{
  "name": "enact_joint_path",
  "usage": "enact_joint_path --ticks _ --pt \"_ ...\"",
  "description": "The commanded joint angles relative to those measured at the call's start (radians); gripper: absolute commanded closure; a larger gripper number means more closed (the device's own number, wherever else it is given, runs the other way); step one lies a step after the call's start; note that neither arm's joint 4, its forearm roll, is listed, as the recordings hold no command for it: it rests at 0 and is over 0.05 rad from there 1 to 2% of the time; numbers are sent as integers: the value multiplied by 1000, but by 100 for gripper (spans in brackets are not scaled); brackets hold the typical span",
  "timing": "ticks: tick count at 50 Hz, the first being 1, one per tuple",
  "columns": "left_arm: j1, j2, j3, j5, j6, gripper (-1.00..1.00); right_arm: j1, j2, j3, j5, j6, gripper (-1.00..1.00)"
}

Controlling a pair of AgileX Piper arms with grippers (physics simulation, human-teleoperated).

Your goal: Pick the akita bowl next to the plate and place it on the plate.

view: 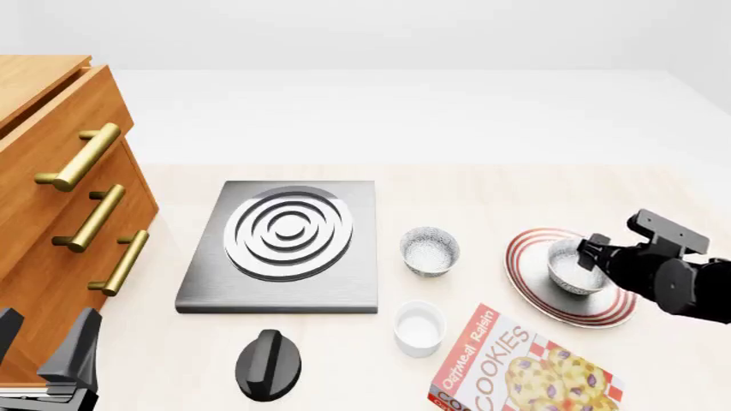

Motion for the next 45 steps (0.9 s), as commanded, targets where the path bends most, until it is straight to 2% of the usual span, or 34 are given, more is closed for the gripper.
enact_joint_path --ticks 1,14,19,20,31,45 --pt "0 0 0 0 0 -100 8 -63 -7 45 35 -100" --pt "0 0 0 0 0 -100 25 -282 33 96 46 -100" --pt "0 0 0 0 0 -100 52 -346 42 132 72 -100" --pt "0 0 0 0 0 -100 59 -405 50 146 77 -100" --pt "0 0 0 0 0 -100 99 -630 87 206 131 -100" --pt "0 0 0 0 0 -100 99 -825 126 233 135 -100"
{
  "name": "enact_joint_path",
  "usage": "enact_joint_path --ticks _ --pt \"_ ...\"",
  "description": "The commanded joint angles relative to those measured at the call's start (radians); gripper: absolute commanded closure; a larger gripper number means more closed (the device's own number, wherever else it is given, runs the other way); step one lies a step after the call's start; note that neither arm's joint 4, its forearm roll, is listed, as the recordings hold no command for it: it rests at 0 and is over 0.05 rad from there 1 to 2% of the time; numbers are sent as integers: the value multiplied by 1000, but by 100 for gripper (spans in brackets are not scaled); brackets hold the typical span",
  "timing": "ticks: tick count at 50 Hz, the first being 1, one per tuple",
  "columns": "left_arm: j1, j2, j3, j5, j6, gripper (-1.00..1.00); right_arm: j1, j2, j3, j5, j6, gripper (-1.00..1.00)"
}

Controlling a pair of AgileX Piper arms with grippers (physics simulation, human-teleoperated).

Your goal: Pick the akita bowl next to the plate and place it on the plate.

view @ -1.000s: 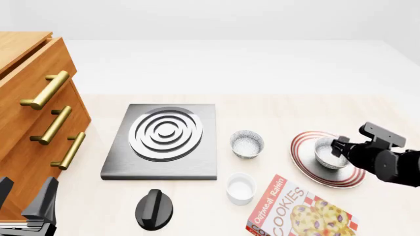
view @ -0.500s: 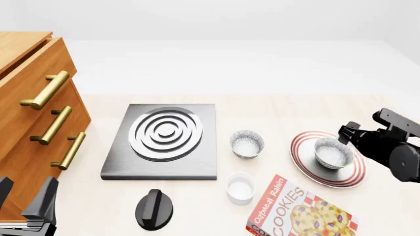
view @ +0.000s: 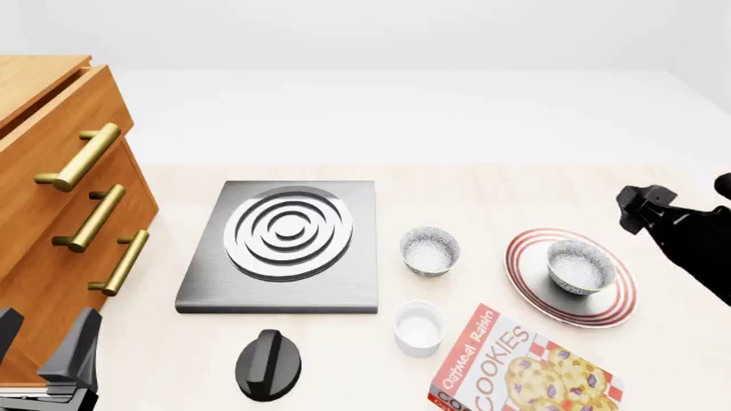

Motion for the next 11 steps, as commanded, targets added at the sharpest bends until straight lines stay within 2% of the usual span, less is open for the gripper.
enact_joint_path --ticks 1,11 --pt "0 0 0 0 0 -100 8 -161 43 16 14 -100" --pt "0 0 0 0 0 -100 -18 -191 96 -41 10 -100"
